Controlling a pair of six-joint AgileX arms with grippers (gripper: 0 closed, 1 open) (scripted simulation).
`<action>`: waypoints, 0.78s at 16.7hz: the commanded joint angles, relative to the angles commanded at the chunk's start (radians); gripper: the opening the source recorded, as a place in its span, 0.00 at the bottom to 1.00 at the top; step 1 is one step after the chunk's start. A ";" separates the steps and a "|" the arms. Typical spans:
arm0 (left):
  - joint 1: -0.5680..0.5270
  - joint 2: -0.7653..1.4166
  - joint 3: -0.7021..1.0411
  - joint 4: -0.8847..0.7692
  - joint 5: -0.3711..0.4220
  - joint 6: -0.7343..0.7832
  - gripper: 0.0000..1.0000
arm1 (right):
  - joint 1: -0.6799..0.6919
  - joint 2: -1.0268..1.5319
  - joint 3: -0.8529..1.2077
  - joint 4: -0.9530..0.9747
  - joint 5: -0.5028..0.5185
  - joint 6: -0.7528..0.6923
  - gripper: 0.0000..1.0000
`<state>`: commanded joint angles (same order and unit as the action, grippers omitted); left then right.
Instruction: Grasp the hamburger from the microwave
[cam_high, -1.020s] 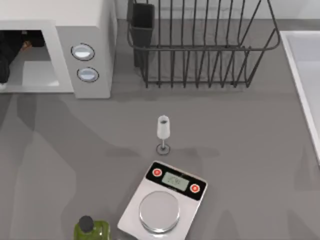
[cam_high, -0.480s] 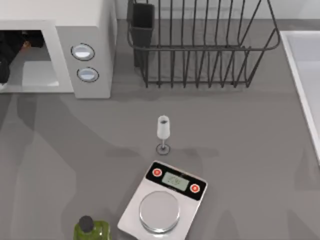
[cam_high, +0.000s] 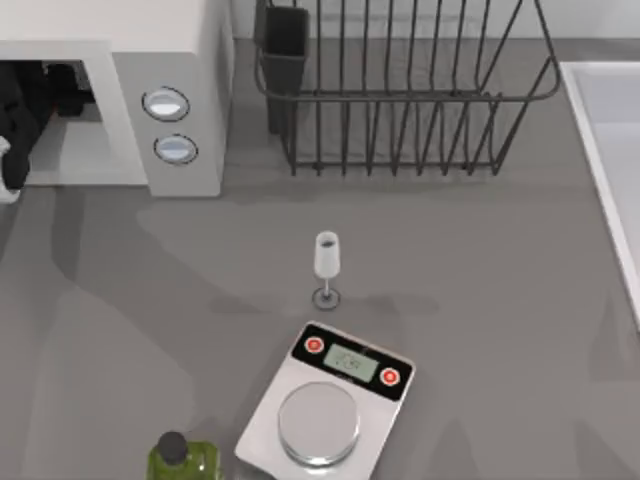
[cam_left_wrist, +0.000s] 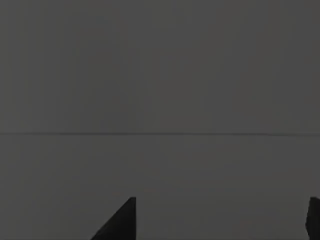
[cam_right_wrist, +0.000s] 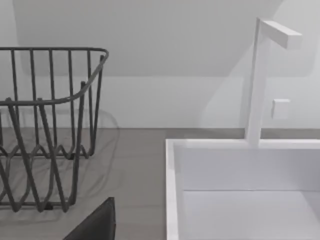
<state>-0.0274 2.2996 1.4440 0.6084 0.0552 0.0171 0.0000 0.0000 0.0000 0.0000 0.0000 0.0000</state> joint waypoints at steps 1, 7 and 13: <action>-0.026 -0.093 -0.074 -0.014 -0.028 -0.009 0.00 | 0.000 0.000 0.000 0.000 0.000 0.000 1.00; -0.171 -0.699 -0.560 -0.133 -0.191 -0.062 0.00 | 0.000 0.000 0.000 0.000 0.000 0.000 1.00; -0.252 -1.083 -0.915 -0.257 -0.290 -0.095 0.00 | 0.000 0.000 0.000 0.000 0.000 0.000 1.00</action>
<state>-0.2798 1.2169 0.5291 0.3514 -0.2351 -0.0779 0.0000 0.0000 0.0000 0.0000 0.0000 0.0000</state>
